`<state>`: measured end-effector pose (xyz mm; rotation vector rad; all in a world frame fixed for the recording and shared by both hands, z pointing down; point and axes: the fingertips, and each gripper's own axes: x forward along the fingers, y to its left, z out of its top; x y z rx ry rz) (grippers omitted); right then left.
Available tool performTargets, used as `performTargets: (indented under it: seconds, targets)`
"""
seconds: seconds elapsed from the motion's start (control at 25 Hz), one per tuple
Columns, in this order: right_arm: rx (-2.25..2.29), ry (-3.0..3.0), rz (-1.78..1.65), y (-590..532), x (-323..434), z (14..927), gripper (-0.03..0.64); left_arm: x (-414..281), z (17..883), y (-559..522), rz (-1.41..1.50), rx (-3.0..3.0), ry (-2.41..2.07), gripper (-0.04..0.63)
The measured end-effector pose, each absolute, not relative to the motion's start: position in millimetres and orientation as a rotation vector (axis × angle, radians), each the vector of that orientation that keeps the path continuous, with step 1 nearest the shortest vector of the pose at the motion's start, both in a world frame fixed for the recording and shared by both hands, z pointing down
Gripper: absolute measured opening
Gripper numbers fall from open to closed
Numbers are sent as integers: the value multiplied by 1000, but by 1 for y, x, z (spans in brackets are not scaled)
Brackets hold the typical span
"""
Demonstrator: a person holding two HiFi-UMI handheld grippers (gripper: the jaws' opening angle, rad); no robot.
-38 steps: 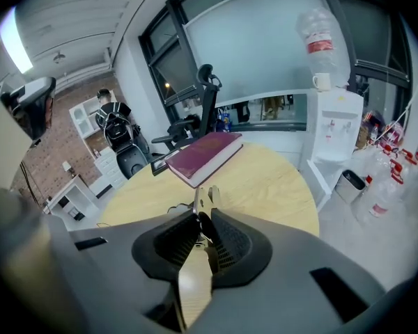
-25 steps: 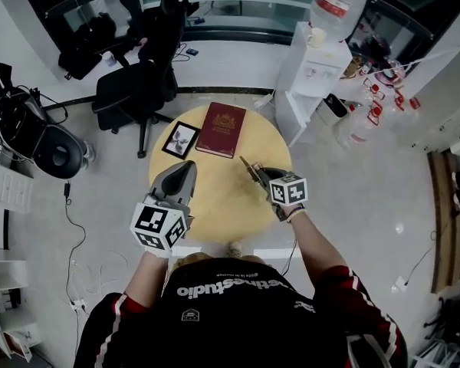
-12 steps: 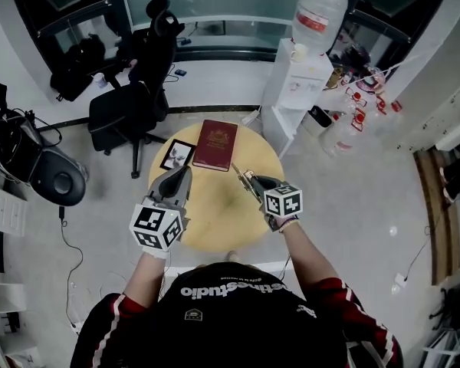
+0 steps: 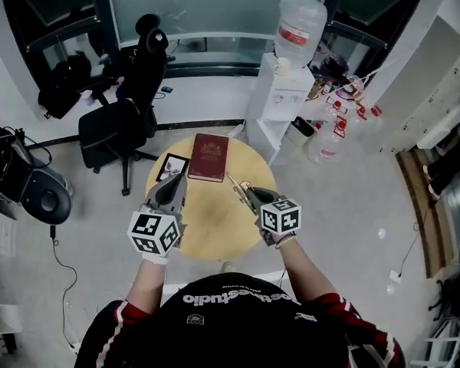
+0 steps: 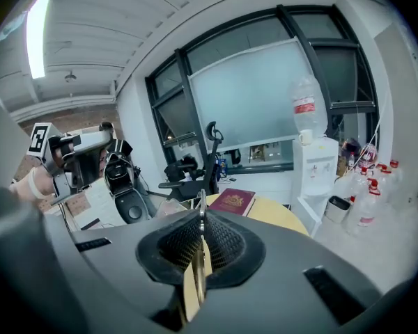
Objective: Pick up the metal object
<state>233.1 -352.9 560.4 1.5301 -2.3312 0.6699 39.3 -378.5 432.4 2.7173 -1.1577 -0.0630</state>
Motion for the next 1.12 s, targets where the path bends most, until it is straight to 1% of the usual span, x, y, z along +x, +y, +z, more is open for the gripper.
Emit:
performTargets:
  seconds: [0.12,0.56,0.72,1.12]
  targets:
    - [1580,-2310,651,-345,225,550,31,24,432,-374,-92,2702,-1153,18]
    - [1792,-2201,686,-309,205,528,31,-31,432,-372,-56,2720,-1136,18]
    - [1858,-2158,698,-282,205,528,31,-32,433,-370,-91,2702,-1065,18]
    - [2025,-2108,624,-231,207,502,31,-20,429,-338,-55,2806,-939,18]
